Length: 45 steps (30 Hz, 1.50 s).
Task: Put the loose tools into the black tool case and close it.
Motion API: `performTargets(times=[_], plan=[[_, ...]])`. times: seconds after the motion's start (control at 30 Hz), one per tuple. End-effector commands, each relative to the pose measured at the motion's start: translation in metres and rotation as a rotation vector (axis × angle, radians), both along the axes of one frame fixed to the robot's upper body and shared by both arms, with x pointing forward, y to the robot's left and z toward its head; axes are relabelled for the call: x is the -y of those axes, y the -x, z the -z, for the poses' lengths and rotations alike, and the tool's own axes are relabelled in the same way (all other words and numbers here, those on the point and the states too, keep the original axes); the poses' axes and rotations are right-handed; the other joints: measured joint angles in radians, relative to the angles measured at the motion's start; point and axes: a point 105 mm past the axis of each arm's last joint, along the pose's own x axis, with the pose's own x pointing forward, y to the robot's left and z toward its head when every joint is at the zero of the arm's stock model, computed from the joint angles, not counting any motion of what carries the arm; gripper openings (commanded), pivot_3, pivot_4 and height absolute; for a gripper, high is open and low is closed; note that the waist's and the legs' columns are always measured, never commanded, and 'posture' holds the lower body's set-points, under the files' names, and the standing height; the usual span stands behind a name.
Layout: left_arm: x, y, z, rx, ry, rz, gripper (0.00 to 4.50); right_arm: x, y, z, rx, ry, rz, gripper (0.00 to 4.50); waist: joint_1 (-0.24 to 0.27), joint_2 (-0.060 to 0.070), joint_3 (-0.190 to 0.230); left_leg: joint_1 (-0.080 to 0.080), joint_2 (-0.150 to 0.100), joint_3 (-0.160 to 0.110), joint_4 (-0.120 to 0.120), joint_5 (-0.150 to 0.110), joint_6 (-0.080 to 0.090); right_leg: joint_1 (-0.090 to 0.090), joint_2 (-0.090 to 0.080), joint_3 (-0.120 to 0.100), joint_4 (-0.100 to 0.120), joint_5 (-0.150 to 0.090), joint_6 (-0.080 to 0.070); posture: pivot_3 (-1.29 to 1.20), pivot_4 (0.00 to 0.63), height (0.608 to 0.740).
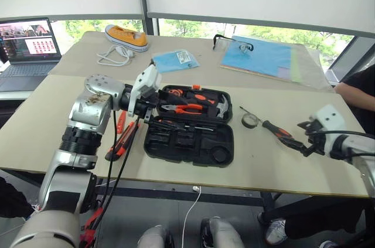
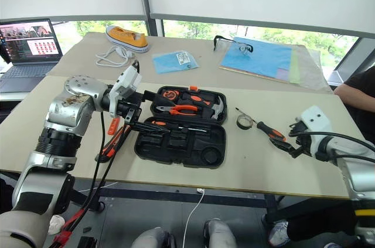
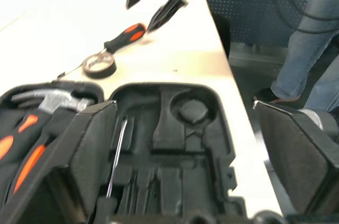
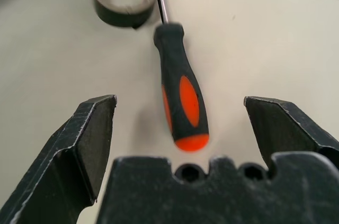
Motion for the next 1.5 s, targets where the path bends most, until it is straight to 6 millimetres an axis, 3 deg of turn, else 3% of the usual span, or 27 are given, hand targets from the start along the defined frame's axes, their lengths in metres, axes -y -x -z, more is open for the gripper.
performTargets(times=[0.03, 0.07, 0.17, 0.3, 0.43, 0.5, 0.63, 0.73, 0.83, 0.97, 1.5], plan=[[0.0, 0.007, -0.009, 0.039, 0.019, -0.005, 4.42, 0.0, -0.01, 0.002, -0.022, -0.006, 0.006, 4.5, 0.002, 0.0, 0.0, 0.0, 0.0, 0.0, 0.0, 0.0, 0.0, -0.001, 0.0, 0.0, 0.003, -0.001, -0.002, 0.0, 0.15, 0.718], [-0.001, 0.008, -0.008, 0.04, 0.017, -0.007, 4.42, 0.0, -0.012, 0.003, -0.027, -0.012, 0.003, 4.5, 0.002, 0.0, 0.0, -0.001, 0.0, 0.0, 0.0, 0.0, 0.0, -0.003, 0.0, 0.0, 0.006, -0.002, -0.003, 0.0, 0.15, 0.718], [-0.008, 0.013, -0.004, 0.034, 0.005, -0.025, 4.5, -0.004, -0.015, 0.005, -0.049, -0.063, 0.002, 3.78, 0.002, 0.0, 0.0, -0.001, 0.0, 0.001, 0.0, 0.001, -0.001, -0.004, 0.0, -0.002, 0.007, -0.003, -0.005, 0.0, 0.15, 0.718], [-0.017, 0.015, 0.003, 0.037, -0.025, -0.047, 4.5, 0.004, -0.017, 0.0, -0.038, -0.074, 0.037, 2.4, 0.002, 0.001, 0.0, -0.001, 0.0, 0.001, 0.0, 0.001, -0.002, -0.004, 0.0, -0.002, 0.008, -0.003, -0.005, 0.0, 0.15, 0.718], [-0.039, 0.014, 0.011, 0.043, -0.08, -0.103, 4.5, 0.004, -0.022, -0.035, 0.064, -0.13, 0.034, 1.1, 0.002, 0.003, 0.001, -0.001, 0.0, 0.001, 0.0, 0.001, -0.002, -0.004, -0.002, -0.001, 0.007, -0.003, -0.005, 0.0, 0.15, 0.718], [-0.049, 0.017, 0.013, 0.035, -0.092, -0.131, 4.5, -0.016, -0.025, -0.061, 0.13, -0.145, -0.056, 1.04, -0.002, 0.004, 0.001, -0.001, 0.0, 0.001, 0.0, 0.001, -0.002, -0.004, -0.002, -0.001, 0.008, -0.003, -0.005, 0.0, 0.15, 0.718], [-0.062, 0.025, 0.017, 0.01, -0.12, -0.162, 4.5, -0.091, -0.02, -0.089, 0.189, -0.136, -0.371, 1.04, -0.019, 0.005, 0.002, -0.001, 0.001, 0.001, -0.001, 0.002, -0.004, -0.006, -0.001, 0.0, 0.008, -0.004, -0.006, 0.0, 0.15, 0.718], [-0.069, 0.031, 0.024, -0.001, -0.159, -0.164, 4.5, -0.147, -0.002, -0.083, 0.155, -0.087, -0.628, 1.04, -0.019, 0.005, 0.002, 0.0, 0.002, 0.0, -0.003, 0.003, -0.006, -0.006, 0.0, -0.001, 0.009, -0.004, -0.007, 0.0, 0.15, 0.718], [-0.074, 0.031, 0.028, 0.008, -0.187, -0.18, 4.5, -0.178, 0.008, -0.067, 0.128, 0.021, -0.782, 1.04, -0.01, 0.005, 0.002, 0.0, 0.002, 0.0, -0.003, 0.004, -0.007, -0.006, 0.0, -0.002, 0.01, -0.005, -0.008, 0.0, 0.15, 0.718], [-0.074, 0.029, 0.028, 0.022, -0.185, -0.194, 4.5, -0.19, 0.002, -0.053, 0.13, 0.112, -0.825, 1.04, 0.01, 0.005, 0.002, -0.003, -0.001, 0.001, -0.003, 0.004, -0.007, -0.008, 0.0, -0.005, 0.01, -0.005, -0.009, 0.0, 0.15, 0.718], [-0.064, 0.02, 0.025, 0.059, -0.149, -0.197, 4.5, -0.186, -0.007, -0.029, 0.124, 0.25, -0.835, 1.04, 0.0, 0.005, 0.002, -0.003, 0.001, 0.003, -0.003, 0.004, -0.007, -0.008, 0.0, -0.005, 0.011, -0.006, -0.009, 0.0, 0.15, 0.718]])
